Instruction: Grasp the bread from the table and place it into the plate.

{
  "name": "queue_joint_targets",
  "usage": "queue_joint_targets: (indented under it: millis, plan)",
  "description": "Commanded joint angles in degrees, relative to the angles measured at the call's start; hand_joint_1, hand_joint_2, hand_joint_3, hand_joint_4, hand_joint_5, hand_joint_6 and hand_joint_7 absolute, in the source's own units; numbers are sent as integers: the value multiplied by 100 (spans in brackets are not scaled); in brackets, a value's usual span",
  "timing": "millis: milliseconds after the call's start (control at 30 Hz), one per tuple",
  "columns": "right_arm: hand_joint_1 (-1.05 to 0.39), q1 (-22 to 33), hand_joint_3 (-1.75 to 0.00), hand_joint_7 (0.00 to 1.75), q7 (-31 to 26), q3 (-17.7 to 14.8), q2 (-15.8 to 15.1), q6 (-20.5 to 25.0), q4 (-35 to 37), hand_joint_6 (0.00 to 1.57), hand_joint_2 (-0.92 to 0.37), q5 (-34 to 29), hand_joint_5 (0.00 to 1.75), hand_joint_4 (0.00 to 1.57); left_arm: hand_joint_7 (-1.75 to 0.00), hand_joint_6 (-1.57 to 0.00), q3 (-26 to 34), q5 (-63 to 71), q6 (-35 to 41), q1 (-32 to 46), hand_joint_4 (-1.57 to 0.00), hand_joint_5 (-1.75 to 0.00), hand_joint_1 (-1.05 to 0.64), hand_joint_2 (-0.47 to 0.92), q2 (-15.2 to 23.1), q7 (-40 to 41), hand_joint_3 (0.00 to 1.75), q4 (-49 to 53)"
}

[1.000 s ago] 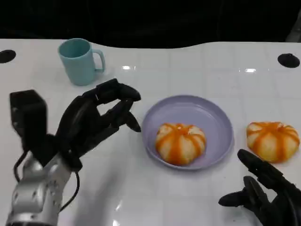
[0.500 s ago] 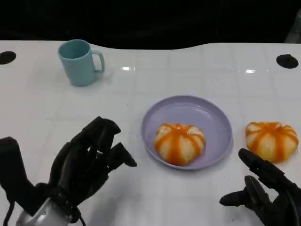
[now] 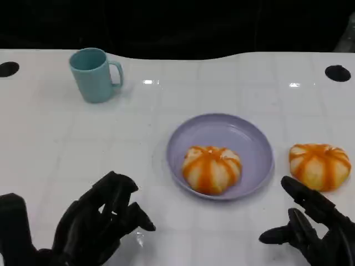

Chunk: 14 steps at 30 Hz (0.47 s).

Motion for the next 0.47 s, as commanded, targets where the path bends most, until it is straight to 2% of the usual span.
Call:
queue_joint_targets:
  millis: [33, 467]
  plan:
    - [-76, 2, -30, 1, 41, -81, -123, -44, 15, 118, -92, 63, 93, 84, -175, -43, -17, 88, -70, 18, -63, -175, -49, 92, 14, 48, 52, 3]
    - [-76, -47, -29, 2, 55, -136, -100, 8, 99, 119, -92, 178, 93, 86, -175, -44, 25, 119, -185, -139, -63, -175, -51, 92, 0, -82, 51, 256]
